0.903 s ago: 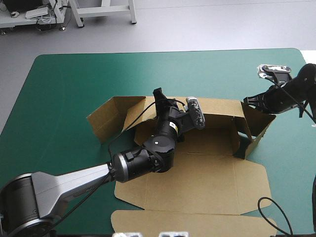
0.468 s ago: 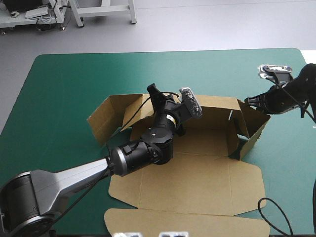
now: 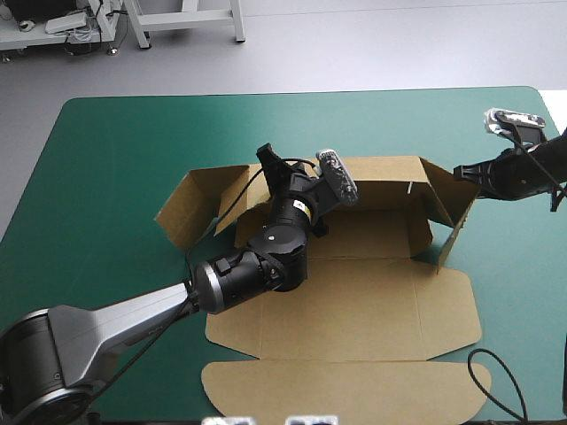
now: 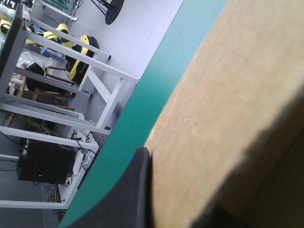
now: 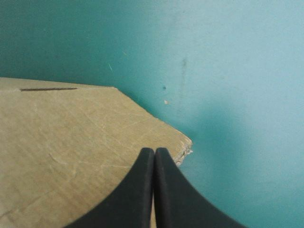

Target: Fold the box

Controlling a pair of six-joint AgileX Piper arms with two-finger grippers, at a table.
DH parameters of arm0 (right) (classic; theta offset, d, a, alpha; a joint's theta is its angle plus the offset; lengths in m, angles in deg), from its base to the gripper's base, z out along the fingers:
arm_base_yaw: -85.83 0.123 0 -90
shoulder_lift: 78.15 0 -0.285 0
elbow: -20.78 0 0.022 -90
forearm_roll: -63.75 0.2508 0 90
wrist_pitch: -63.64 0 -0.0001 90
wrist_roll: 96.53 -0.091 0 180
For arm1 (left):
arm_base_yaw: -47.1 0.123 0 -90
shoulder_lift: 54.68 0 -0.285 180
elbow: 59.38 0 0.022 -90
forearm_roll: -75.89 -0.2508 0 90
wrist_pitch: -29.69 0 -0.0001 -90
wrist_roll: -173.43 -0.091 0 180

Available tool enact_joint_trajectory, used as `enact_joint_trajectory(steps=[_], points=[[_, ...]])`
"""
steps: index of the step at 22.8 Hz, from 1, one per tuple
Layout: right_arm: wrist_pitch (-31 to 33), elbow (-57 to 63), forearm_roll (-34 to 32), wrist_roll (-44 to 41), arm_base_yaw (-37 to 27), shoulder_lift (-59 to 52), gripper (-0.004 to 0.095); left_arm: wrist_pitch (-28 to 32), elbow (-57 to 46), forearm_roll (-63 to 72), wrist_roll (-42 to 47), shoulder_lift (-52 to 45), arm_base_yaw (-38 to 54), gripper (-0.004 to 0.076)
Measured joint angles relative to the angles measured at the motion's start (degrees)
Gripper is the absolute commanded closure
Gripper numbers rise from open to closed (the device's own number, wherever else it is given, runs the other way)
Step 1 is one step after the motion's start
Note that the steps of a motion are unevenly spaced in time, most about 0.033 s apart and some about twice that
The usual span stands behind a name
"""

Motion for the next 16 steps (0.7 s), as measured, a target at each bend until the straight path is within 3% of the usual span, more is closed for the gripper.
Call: enact_joint_trajectory(steps=[6, 16], points=[[-0.8, 0.0, 6.6, 2.6, -0.2, 0.1, 0.0926, -0.3, 0.3, -0.2, 0.0, -0.2, 0.1, 0.0733], [-0.6, 0.0, 7.8, 4.1, -0.2, 0.6, 0.0926, 1.6, 0.5, 2.5, -5.8, 0.9, 0.1, 0.0733]])
